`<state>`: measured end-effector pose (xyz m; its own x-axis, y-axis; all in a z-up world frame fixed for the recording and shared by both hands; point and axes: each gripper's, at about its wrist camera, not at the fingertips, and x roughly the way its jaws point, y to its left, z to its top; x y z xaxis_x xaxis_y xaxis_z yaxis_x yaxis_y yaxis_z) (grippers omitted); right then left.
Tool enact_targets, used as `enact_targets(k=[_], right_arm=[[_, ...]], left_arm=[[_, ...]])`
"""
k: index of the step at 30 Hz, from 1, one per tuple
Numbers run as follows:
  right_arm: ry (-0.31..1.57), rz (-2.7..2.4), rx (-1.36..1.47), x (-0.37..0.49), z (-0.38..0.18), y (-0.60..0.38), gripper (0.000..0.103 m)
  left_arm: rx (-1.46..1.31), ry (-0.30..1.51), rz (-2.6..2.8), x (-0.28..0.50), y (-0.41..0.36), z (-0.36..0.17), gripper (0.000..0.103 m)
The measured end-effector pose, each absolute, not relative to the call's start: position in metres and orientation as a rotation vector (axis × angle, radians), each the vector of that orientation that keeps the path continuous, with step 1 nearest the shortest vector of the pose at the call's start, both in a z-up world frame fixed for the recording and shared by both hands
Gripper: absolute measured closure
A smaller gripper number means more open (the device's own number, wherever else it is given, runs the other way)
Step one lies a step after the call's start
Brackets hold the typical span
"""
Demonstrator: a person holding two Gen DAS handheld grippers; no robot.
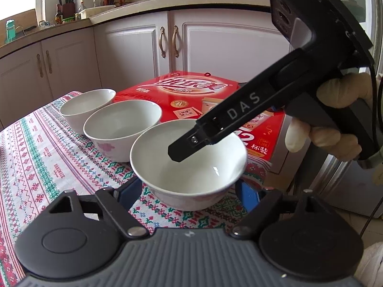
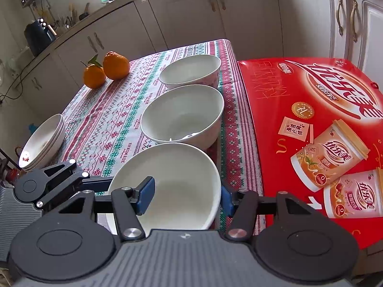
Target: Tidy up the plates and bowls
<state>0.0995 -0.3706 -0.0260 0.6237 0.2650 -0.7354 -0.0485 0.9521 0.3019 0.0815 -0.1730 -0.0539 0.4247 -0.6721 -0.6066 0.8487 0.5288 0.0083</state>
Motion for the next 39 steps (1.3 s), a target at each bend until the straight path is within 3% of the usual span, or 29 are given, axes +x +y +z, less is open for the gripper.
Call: enact_targets(k=[39], right_arm=[[0.897,0.433,0.158,0.140,-0.006,-0.245,0.041]], left_arm=[[0.240,0.638,-0.770,0.094,-0.054,-0.034,0.019]])
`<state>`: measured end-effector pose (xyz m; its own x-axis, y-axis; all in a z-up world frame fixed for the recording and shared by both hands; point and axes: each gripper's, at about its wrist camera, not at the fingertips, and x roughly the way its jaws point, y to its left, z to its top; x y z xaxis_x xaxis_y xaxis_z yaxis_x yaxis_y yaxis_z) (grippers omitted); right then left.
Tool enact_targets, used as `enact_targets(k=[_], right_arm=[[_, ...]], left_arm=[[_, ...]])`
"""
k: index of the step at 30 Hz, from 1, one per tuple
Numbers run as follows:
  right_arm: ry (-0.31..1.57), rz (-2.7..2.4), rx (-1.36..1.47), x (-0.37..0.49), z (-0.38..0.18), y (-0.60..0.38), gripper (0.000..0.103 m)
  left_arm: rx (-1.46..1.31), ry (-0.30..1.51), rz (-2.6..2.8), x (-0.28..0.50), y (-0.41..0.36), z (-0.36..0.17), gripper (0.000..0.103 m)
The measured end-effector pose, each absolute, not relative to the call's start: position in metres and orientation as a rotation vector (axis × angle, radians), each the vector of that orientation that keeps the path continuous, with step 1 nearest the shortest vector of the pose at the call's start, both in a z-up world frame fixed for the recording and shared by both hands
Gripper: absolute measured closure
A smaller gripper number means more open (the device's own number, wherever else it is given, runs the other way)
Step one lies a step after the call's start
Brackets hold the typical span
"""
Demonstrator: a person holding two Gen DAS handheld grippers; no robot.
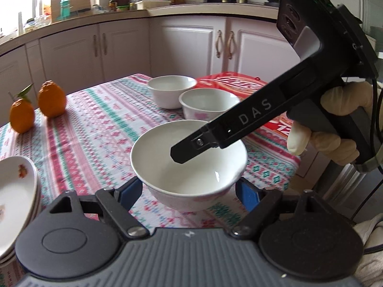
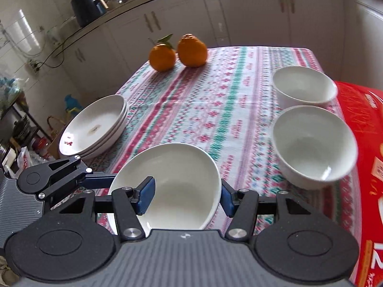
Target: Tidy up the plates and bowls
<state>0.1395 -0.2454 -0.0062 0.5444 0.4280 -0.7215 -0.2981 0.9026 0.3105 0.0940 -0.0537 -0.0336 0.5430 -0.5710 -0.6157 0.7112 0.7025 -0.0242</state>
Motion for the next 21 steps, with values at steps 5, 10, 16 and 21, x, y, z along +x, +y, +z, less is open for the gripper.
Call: enact_targets(k=[5,10,16,21], right_arm=[[0.902,0.456,0.132,0.152,-0.008,-0.228,0.041],[0.908,0.475,0.132,0.160,-0.012,-0.219,0.041],[0.914,0.481,0.124,0.169,-0.016,-0.209,0.041],[0.919,0.479,0.123,0.169,-0.017,-0.209,0.041]], left_arm=[[0.227,0.648,-0.738,0.101,-0.042,-0.036,0.019],[0.223,0.657,-0.718,0.106,-0.033,-0.038,0.019],[0.224,0.669,-0.704,0.113,-0.028,-0.041,0.019],[0.223,0.672,-0.707,0.115,-0.028,-0.044,0.019]])
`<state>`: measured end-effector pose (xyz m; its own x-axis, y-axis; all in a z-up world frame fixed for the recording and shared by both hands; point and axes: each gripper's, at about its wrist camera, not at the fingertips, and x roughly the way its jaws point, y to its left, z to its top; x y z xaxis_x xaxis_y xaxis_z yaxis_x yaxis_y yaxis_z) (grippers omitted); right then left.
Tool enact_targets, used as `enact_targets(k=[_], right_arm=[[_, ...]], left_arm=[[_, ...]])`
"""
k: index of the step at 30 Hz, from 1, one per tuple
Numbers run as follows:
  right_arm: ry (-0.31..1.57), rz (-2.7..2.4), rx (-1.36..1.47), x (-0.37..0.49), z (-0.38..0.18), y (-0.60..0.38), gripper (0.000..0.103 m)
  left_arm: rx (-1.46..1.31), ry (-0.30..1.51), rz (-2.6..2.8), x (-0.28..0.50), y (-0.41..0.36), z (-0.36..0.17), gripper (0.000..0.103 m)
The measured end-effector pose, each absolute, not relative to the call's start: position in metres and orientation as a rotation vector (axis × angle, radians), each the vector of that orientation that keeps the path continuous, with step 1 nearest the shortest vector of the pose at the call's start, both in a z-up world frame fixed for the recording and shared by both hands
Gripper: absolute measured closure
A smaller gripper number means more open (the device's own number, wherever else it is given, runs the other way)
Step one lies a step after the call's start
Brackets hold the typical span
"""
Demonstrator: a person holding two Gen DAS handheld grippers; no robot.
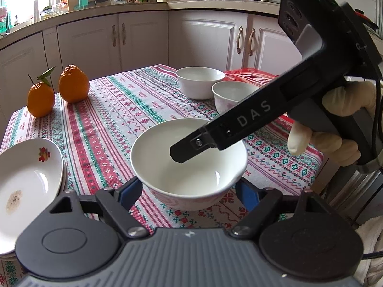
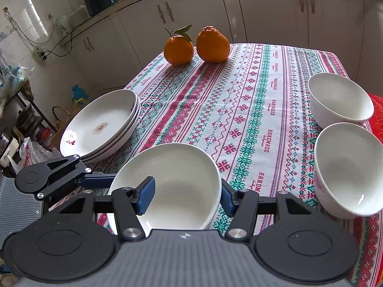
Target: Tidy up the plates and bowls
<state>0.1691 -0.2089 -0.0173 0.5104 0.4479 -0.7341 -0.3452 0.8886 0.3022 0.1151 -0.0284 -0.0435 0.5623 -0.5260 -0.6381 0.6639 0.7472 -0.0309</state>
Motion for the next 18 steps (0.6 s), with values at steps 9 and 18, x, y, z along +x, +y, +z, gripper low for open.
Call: enact_targets(k=[9,18], right_arm=[[0.918,0.468,0.126,0.1709,-0.0205,-0.2094,0.041],[0.908,0.477,0.125,0.1711,-0.0215,-0.2082,0.031]], left_arm=[[0.228,0.678,-0.706,0.1161,-0.0306,-0.0458,0.019],[0.236,0.677,-0.703,0.1161,-0.0312,-0.0482,0.016]])
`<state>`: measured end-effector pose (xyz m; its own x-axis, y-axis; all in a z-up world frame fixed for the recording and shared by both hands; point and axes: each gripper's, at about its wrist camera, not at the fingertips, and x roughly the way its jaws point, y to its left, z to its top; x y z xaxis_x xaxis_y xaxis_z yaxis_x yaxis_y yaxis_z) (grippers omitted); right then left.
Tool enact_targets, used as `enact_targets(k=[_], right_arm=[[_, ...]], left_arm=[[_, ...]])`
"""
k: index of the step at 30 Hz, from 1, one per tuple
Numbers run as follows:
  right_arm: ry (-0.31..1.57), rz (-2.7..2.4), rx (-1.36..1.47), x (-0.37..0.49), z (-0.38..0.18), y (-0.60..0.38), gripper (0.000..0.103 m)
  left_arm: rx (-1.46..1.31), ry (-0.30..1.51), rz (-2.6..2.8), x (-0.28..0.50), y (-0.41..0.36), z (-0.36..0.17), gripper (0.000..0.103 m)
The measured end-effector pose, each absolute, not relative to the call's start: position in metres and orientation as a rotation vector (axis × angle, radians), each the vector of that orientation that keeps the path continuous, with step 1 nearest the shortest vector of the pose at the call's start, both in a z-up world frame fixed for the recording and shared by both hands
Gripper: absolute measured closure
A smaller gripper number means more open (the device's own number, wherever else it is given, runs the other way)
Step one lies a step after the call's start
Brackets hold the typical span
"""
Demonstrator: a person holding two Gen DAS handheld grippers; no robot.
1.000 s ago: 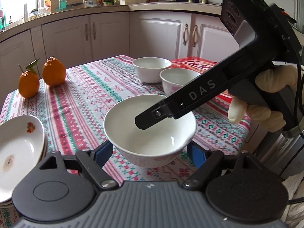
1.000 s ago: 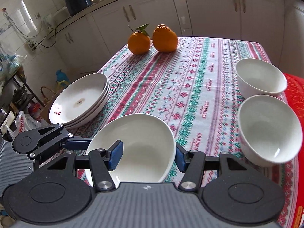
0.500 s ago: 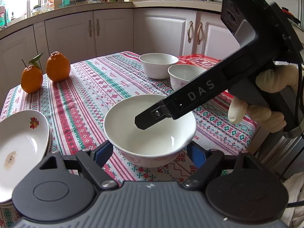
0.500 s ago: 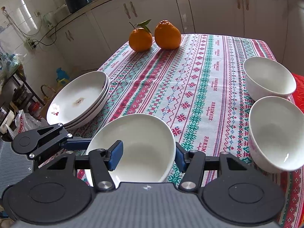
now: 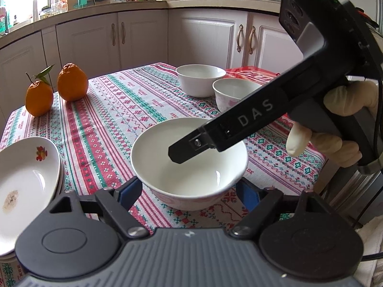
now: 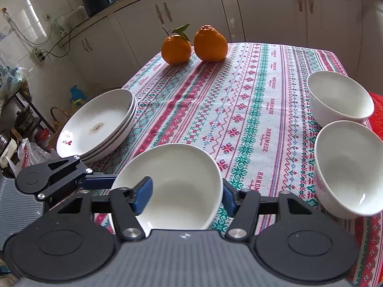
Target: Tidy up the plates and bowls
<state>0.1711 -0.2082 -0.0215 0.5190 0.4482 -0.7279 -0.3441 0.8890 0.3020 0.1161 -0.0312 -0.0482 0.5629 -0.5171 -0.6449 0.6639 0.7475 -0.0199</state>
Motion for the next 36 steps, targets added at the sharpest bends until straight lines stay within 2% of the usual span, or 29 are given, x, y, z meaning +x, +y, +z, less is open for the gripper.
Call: enact_targets(k=[2,3,5,8,23,36], right_arm=[[0.886,0.475,0.117,0.169,-0.019,-0.207,0.011],[0.871,0.469,0.108,0.168,-0.017,-0.207,0.008],[0.842,0.464,0.091,0.164,-0.012,-0.206,0.003],[0.824,0.466,0.082,0.159,-0.009,-0.209,0.000],[0.681,0.275,-0.019,0.101,0.008,-0.254,0.000],[0.668,0.107,-0.112,0.090,-0.018,-0.299,0.000]], left_arm=[[0.252,0.684,-0.705,0.115,-0.033,-0.050,0.015],[0.256,0.685,-0.708,0.114,-0.033,-0.051,0.011],[0.249,0.686,-0.717,0.112,-0.032,-0.051,0.010],[0.234,0.689,-0.718,0.110,-0.029,-0.048,0.010],[0.283,0.628,-0.725,0.094,-0.031,-0.006,0.003],[0.365,0.611,-0.775,0.150,-0.095,0.009,0.001]])
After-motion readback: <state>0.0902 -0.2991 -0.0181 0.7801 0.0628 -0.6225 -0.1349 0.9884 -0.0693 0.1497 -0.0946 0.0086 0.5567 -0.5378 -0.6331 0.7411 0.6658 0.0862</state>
